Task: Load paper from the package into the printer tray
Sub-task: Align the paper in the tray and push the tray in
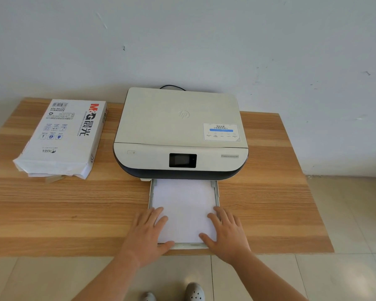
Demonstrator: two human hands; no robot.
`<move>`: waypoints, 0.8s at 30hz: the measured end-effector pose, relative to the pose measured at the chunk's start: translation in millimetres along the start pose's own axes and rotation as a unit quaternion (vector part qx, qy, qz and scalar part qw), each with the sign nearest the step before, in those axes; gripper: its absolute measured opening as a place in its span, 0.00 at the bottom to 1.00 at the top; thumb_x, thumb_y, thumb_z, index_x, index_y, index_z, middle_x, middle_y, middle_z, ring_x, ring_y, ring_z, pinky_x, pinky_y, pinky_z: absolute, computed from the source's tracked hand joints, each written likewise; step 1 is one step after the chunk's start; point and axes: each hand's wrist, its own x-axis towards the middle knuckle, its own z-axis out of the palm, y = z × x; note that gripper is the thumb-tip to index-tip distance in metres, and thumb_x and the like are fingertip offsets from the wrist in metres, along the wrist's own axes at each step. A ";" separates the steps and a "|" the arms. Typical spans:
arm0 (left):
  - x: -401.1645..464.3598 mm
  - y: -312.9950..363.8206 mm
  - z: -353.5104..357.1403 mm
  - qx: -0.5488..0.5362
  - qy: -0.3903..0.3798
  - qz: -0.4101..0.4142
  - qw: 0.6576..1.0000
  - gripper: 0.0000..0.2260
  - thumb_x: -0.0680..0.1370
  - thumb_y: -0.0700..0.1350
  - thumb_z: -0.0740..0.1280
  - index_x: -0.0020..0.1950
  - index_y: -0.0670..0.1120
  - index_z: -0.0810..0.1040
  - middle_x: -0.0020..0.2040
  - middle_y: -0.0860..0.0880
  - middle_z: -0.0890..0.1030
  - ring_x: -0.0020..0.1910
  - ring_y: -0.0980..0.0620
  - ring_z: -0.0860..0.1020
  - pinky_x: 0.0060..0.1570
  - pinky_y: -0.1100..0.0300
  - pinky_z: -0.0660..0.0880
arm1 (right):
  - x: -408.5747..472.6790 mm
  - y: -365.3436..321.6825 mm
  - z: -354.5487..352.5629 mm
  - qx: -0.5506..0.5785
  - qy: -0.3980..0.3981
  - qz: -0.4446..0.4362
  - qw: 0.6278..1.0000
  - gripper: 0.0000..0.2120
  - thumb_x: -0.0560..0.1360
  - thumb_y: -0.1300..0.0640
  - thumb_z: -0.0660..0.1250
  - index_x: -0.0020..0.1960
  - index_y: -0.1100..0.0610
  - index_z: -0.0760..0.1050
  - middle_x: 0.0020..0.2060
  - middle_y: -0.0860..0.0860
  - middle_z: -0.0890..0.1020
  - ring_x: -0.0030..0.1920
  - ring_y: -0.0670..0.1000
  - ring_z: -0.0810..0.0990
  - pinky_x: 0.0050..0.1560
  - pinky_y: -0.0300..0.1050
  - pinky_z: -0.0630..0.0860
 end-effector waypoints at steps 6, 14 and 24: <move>-7.7 4.7 6.0 -0.002 -0.023 0.019 1.000 0.37 0.65 0.75 0.58 0.63 0.53 0.76 0.69 0.48 0.73 0.68 0.46 0.65 0.69 0.46 0.50 | -14.3 -3.8 8.4 0.003 -0.012 -0.061 0.998 0.35 0.72 0.25 0.53 0.69 0.47 0.67 0.76 0.51 0.62 0.77 0.56 0.57 0.72 0.56 0.50; -8.7 4.5 11.8 0.014 -0.025 -0.006 1.000 0.38 0.65 0.74 0.58 0.65 0.51 0.75 0.70 0.47 0.73 0.69 0.45 0.64 0.66 0.42 0.56 | -13.3 -8.2 9.8 -0.035 -0.041 -0.060 0.997 0.37 0.71 0.25 0.53 0.70 0.48 0.68 0.75 0.53 0.65 0.76 0.56 0.54 0.70 0.60 0.51; -3.6 -0.6 5.9 0.045 -0.008 0.011 0.999 0.42 0.66 0.73 0.57 0.74 0.51 0.63 0.76 0.46 0.64 0.73 0.42 0.65 0.69 0.39 0.53 | -1.7 -5.7 4.1 -0.052 -0.034 -0.055 0.997 0.45 0.65 0.25 0.58 0.76 0.48 0.61 0.77 0.54 0.60 0.78 0.58 0.50 0.71 0.67 0.49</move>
